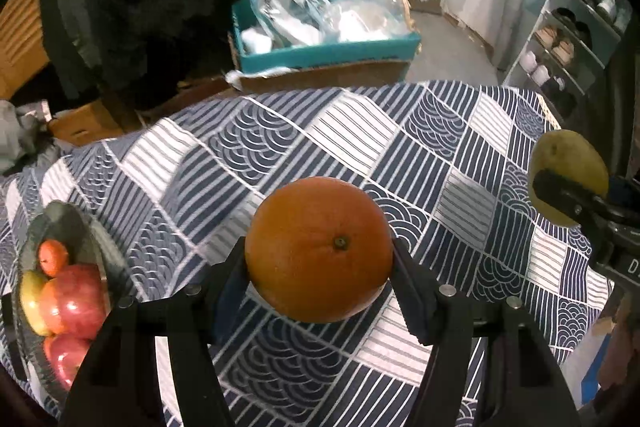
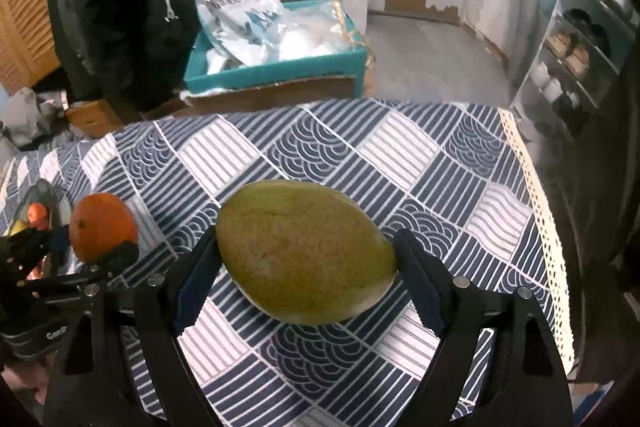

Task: Organize fruits
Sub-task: 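Lift and carry the mango with the right tool while the left tool carries the orange to the plate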

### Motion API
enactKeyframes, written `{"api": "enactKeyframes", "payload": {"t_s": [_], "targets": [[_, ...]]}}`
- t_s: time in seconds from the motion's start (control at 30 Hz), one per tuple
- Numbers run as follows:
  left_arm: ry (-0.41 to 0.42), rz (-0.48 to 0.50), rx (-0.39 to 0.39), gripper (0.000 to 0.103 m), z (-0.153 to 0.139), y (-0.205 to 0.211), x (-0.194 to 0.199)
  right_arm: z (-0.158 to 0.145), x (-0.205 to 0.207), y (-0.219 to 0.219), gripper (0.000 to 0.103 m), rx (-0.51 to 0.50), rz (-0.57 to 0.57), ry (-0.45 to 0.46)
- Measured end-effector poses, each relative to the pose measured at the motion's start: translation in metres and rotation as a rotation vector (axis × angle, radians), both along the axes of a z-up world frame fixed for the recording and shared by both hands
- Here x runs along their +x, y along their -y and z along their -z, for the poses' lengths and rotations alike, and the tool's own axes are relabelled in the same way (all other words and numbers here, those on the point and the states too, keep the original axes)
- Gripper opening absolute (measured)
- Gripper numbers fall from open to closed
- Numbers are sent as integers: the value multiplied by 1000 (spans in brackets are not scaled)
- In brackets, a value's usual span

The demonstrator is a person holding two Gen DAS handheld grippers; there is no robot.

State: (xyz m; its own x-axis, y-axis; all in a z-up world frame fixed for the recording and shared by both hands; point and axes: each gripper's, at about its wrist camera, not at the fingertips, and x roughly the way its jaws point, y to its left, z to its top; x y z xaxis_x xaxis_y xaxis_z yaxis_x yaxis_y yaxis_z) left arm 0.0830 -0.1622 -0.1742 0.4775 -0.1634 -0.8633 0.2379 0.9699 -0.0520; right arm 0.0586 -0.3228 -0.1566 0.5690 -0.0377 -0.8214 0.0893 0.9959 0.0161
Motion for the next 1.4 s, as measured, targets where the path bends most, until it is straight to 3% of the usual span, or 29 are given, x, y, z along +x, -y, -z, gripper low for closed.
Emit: {"api": "enactKeyframes", "payload": {"t_s": [0.7, 1.4], "targets": [[101, -122, -40, 68, -66, -82, -30, -57, -3, -73, 84, -6, -129, 109], [114, -339, -32, 68, -65, -213, -54, -64, 25, -196, 84, 24, -327, 109]]}}
